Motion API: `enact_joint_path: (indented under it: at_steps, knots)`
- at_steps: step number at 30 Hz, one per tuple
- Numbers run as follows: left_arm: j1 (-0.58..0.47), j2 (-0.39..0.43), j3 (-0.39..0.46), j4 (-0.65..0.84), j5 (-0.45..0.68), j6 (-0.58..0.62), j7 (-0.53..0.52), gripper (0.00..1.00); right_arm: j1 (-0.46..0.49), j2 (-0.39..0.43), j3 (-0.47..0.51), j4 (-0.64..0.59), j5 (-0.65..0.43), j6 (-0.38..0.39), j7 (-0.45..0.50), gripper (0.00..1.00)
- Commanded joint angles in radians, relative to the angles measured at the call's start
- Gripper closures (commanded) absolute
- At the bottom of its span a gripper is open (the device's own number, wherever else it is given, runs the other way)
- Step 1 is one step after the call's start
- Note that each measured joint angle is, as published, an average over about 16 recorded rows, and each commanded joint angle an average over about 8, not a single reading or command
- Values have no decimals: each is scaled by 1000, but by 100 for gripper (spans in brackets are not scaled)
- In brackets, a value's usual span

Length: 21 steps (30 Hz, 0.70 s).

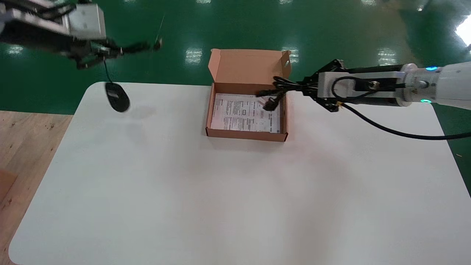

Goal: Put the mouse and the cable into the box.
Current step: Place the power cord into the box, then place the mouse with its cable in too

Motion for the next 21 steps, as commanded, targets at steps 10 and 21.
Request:
enact_joint_path:
  at_steps: [10, 21]
  knots:
    - [-59, -10, -101, -116, -142, -34, 41, 100, -13, -166, -13, 9, -15, 109, 7, 100]
    - [-73, -35, -195, -149, -270, -61, 138, 100, -52, -223, -33, -18, -19, 238, -4, 100]
